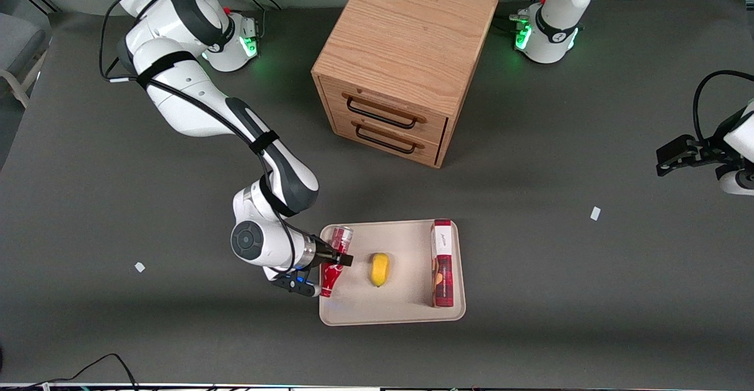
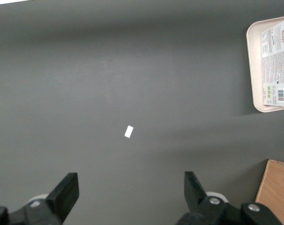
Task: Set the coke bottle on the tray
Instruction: 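Lower the bottle onto the tray and open the right gripper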
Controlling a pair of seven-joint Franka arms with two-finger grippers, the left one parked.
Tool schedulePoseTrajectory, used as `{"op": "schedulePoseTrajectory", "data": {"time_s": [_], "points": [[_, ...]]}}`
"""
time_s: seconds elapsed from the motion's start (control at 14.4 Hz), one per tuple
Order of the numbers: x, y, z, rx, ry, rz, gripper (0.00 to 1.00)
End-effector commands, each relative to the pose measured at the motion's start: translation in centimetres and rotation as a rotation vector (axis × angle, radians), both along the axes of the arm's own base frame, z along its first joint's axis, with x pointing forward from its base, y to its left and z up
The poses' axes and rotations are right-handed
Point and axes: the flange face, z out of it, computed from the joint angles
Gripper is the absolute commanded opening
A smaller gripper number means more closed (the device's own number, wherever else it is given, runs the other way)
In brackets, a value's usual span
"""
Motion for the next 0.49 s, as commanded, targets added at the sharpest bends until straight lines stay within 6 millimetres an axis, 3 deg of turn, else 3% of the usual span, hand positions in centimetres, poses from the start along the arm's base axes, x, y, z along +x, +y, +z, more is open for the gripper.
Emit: {"op": "schedulePoseTrajectory", "data": {"time_s": [0.0, 0.07, 0.21, 0.42], "points": [[0.8, -0.3, 3.2, -0.026, -0.046, -0.012, 1.00], [0.6, -0.5, 5.5, -0.042, -0.044, 0.000, 1.00], [-0.2, -1.2, 12.7, -0.079, -0.042, 0.028, 1.00], [-2.5, -5.3, 24.9, -0.166, -0.005, 0.048, 1.00]]}}
